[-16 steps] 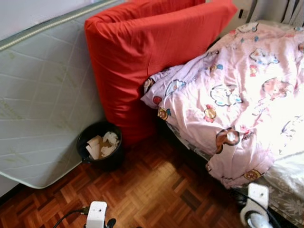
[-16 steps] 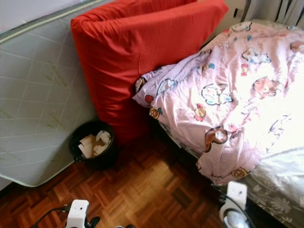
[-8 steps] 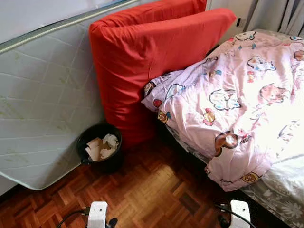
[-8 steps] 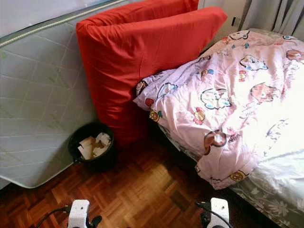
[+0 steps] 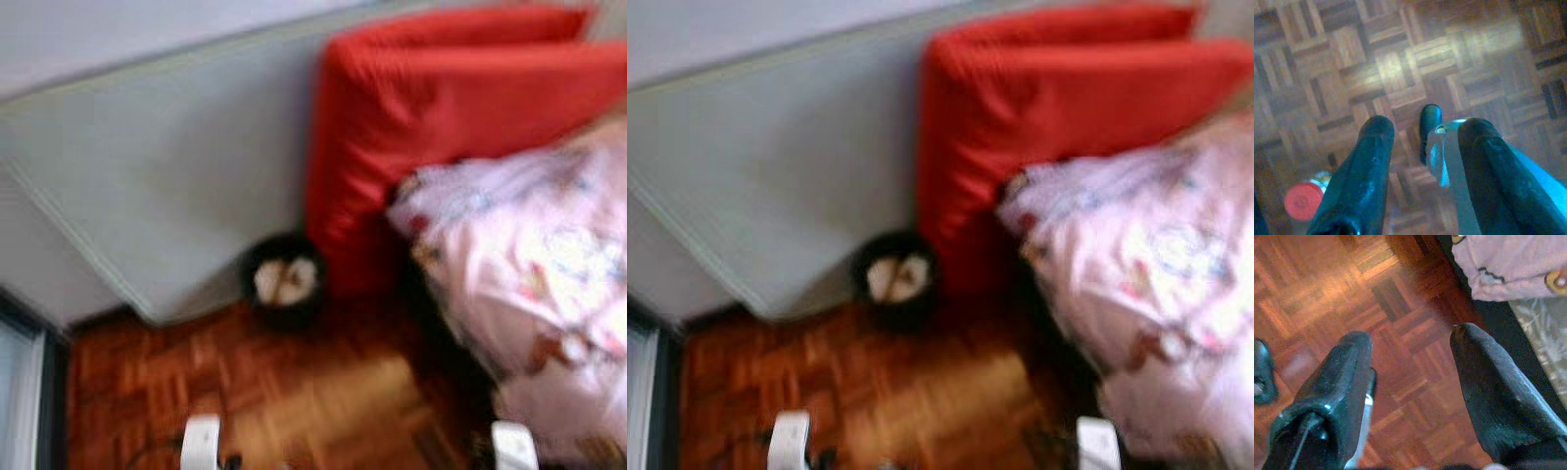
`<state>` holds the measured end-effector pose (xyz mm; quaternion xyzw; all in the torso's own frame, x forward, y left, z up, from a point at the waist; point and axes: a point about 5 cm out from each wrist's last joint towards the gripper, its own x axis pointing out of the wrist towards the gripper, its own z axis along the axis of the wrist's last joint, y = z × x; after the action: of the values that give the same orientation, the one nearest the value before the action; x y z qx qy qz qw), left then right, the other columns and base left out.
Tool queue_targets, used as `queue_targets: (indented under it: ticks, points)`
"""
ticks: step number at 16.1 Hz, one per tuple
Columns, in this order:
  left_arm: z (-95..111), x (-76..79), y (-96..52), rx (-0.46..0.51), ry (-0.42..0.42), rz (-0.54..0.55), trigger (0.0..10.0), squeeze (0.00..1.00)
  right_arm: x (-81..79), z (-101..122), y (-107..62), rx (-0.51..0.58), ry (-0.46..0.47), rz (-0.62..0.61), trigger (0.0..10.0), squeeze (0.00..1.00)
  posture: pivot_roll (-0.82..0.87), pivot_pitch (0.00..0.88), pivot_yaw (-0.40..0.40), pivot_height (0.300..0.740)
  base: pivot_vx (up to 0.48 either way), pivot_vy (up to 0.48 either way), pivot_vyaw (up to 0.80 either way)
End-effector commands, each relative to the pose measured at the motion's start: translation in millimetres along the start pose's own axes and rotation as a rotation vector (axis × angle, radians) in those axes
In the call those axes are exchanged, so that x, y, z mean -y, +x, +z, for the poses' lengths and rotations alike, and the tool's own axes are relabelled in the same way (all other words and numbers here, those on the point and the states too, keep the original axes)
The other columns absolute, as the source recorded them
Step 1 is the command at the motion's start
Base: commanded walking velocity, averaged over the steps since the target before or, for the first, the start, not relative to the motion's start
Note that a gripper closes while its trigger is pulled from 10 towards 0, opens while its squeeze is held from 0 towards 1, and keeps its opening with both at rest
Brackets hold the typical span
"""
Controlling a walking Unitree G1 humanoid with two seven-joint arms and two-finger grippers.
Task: Clean up the room
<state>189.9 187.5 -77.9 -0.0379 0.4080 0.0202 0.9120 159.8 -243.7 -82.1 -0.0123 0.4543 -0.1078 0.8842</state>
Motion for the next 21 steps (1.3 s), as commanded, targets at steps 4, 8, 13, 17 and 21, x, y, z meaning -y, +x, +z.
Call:
queue_targets:
  ticks: [4,8,13,17,21]
  points:
    - [-13,0.6,-2.5,-0.052,-0.034,0.010,10.0,0.00,0.9,-15,-3.2,-0.049,-0.028,0.018,10.0,0.00,0.04,0.107,0.000,0.740,0.000,0.000,0.80]
    - [-21,3.8,-4.1,-0.087,-0.051,0.017,10.0,0.00,-0.4,-10,-1.6,-0.045,-0.042,0.011,10.0,0.00,0.04,0.105,-0.028,0.740,0.000,0.000,0.80]
    - [-26,6.1,-5.0,-0.107,-0.060,0.022,10.0,0.00,-4.6,-7,-0.7,-0.038,-0.052,0.019,10.0,0.00,0.04,0.112,-0.035,0.740,0.000,0.000,0.80]
    - [-26,5.7,-5.0,-0.104,-0.042,0.029,10.0,0.00,-5.0,-8,-0.8,-0.040,-0.046,0.018,10.0,0.00,0.04,0.112,-0.032,0.740,0.000,0.000,0.80]
    - [-27,5.9,-5.3,-0.114,-0.045,0.026,10.0,0.00,-4.7,-7,-0.7,-0.038,-0.031,0.011,10.0,0.00,0.04,0.104,-0.029,0.740,0.000,0.000,0.31]
